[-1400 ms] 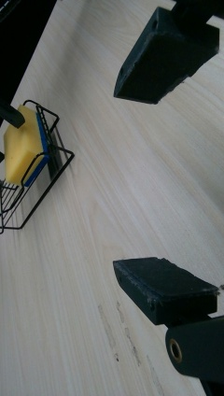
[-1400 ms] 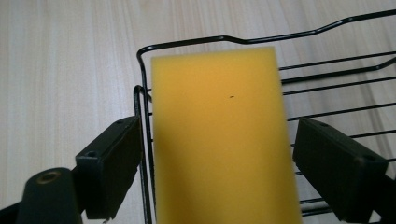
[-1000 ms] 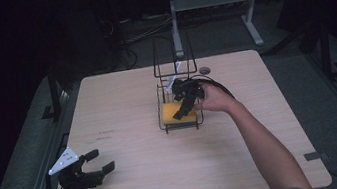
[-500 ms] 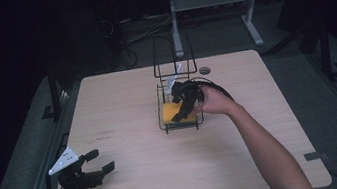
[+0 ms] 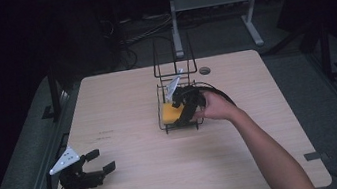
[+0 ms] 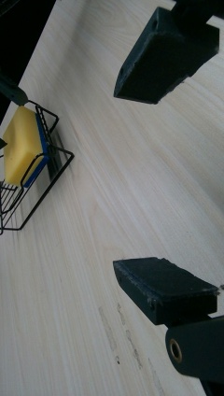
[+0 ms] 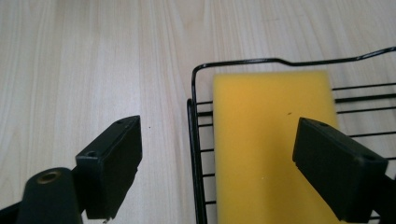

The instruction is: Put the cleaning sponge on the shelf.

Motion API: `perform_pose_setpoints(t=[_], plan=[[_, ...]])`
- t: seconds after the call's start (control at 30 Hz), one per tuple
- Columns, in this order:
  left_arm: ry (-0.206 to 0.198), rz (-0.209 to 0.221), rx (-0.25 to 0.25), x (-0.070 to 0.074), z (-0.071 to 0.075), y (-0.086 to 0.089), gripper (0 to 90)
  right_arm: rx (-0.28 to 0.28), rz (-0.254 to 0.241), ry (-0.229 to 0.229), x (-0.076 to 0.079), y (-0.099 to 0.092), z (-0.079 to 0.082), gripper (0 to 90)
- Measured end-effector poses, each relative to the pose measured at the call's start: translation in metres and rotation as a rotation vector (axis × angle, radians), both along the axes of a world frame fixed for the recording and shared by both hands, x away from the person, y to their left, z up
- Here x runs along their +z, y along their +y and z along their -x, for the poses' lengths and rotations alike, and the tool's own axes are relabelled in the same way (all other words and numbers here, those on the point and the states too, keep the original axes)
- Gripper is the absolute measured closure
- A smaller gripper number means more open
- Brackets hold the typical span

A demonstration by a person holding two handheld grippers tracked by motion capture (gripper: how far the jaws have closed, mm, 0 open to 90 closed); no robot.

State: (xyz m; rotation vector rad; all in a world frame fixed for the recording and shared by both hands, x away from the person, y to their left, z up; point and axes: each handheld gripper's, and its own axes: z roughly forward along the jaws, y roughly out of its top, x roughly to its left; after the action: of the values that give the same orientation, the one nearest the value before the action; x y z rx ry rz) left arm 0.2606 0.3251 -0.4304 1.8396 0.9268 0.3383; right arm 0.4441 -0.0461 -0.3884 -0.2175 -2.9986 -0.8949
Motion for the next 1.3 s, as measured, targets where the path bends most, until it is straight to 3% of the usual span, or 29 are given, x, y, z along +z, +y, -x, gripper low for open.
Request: perform_pose_setpoints(t=[0.53,0.93,1.3], plan=[[-0.001,-0.002,-0.002,0.0,0.0,-0.002,14.2,0.015,-0.007,-0.005,-0.003,-0.006,0.02,15.7],[-0.003,-0.004,-0.004,0.001,0.001,-0.001,14.2,0.03,-0.004,-0.044,-0.008,-0.008,0.042,15.7],[-0.001,-0.012,-0.006,0.0,0.001,-0.003,14.2,0.042,0.009,-0.037,-0.011,-0.016,0.057,15.6]])
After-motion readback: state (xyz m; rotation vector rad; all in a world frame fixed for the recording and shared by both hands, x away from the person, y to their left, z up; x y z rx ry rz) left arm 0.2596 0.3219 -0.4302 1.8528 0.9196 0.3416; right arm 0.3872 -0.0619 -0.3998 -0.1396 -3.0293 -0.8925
